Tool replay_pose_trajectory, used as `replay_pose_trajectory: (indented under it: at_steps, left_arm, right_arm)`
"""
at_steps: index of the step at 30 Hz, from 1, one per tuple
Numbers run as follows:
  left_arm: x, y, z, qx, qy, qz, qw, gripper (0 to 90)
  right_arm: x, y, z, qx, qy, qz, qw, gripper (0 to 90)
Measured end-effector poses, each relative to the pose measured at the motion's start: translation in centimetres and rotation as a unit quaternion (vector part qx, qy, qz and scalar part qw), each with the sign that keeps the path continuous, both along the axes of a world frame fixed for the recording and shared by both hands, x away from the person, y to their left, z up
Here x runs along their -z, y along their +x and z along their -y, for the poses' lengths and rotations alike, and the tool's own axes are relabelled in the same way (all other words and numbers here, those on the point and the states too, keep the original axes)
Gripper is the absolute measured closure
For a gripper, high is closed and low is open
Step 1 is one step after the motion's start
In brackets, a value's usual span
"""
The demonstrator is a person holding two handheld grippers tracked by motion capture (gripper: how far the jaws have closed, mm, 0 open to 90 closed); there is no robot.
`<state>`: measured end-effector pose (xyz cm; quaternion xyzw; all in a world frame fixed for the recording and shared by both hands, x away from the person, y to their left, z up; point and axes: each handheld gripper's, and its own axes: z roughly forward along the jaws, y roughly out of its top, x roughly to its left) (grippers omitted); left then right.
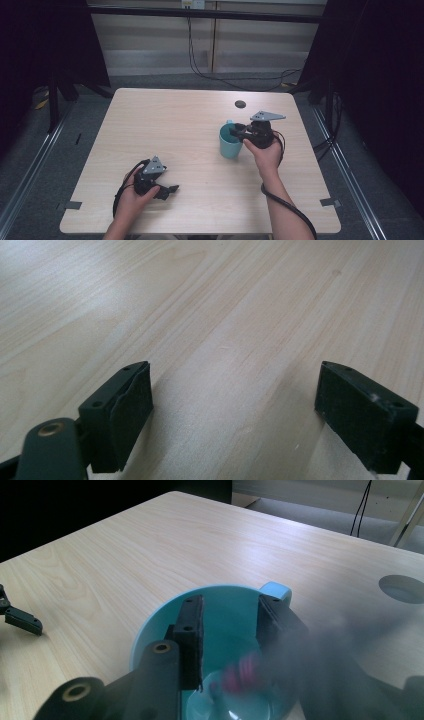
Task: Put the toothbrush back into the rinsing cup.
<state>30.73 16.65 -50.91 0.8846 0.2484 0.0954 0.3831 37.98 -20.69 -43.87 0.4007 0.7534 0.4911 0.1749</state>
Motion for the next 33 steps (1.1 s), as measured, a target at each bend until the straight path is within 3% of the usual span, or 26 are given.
replay_pose_trajectory:
  at_steps: [16,21,33]
  left_arm:
    - [0.0,0.0,0.0,0.0,0.0,0.0,1.0,15.2]
    - [0.0,0.0,0.0,0.0,0.0,0.0,1.0,15.2]
    - [0.0,0.0,0.0,0.0,0.0,0.0,1.0,15.2]
  right_arm:
    - [-0.4,-0.8,0.9,0.014,-0.004,-0.005,0.9999,30.0]
    - [-0.3,-1.2,1.4,0.018,-0.002,-0.011,0.9998,23.7]
    - [-0.2,-2.2,1.9,0.01,-0.012,-0.019,0.9997,20.9]
